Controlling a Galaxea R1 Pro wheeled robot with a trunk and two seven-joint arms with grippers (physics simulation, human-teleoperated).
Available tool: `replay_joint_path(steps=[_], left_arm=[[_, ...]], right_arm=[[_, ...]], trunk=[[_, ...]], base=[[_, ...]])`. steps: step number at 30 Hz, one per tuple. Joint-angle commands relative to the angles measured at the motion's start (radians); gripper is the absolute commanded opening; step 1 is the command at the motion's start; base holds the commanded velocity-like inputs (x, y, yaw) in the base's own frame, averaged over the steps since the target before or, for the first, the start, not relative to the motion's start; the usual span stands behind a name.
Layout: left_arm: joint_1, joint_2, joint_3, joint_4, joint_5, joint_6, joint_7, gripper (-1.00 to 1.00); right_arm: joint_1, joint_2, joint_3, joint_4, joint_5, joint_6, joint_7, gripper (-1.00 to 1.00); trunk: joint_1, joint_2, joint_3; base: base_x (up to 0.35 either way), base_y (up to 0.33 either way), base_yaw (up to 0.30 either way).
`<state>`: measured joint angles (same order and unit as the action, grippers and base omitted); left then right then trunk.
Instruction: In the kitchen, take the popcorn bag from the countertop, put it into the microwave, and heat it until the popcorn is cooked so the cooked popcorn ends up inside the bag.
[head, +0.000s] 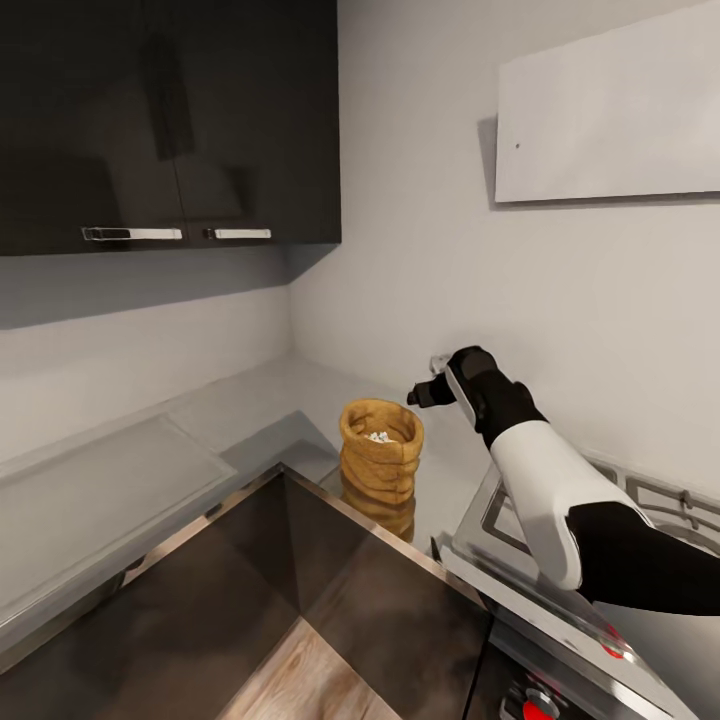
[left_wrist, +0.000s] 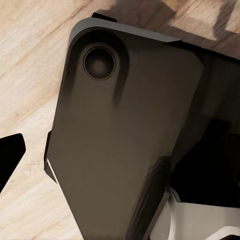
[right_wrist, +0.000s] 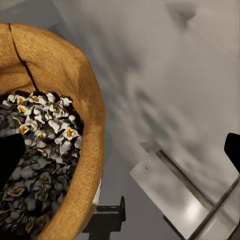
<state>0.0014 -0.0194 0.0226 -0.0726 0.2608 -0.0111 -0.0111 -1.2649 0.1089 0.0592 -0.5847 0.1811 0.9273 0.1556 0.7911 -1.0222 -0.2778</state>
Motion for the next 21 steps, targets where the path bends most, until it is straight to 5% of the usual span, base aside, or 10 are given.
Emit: replay_joint_path(steps=[1, 13, 21], left_arm=[[0.000, 0.000, 0.002, -0.001, 0.005, -0.001, -0.001, 1.00], [0.000, -0.001, 0.002, -0.001, 0.005, -0.001, -0.001, 1.00], [0.000, -0.001, 0.002, -0.001, 0.005, -0.001, -0.001, 1.00]], right_arm=[[-0.001, 0.000, 0.002, 0.002, 0.011, -0.003, 0.008, 1.00], [-0.001, 0.003, 0.001, 0.044, 0.011, -0.026, 0.009, 1.00], [-0.001, 0.002, 0.001, 0.136, 0.005, -0.124, 0.009, 1.00]], trunk=[[0.000, -0.001, -0.001], [0.000, -0.001, -0.001], [0.000, -0.001, -0.001]], base=[[0.000, 0.000, 0.000], [0.000, 0.000, 0.000], [0.000, 0.000, 0.000]])
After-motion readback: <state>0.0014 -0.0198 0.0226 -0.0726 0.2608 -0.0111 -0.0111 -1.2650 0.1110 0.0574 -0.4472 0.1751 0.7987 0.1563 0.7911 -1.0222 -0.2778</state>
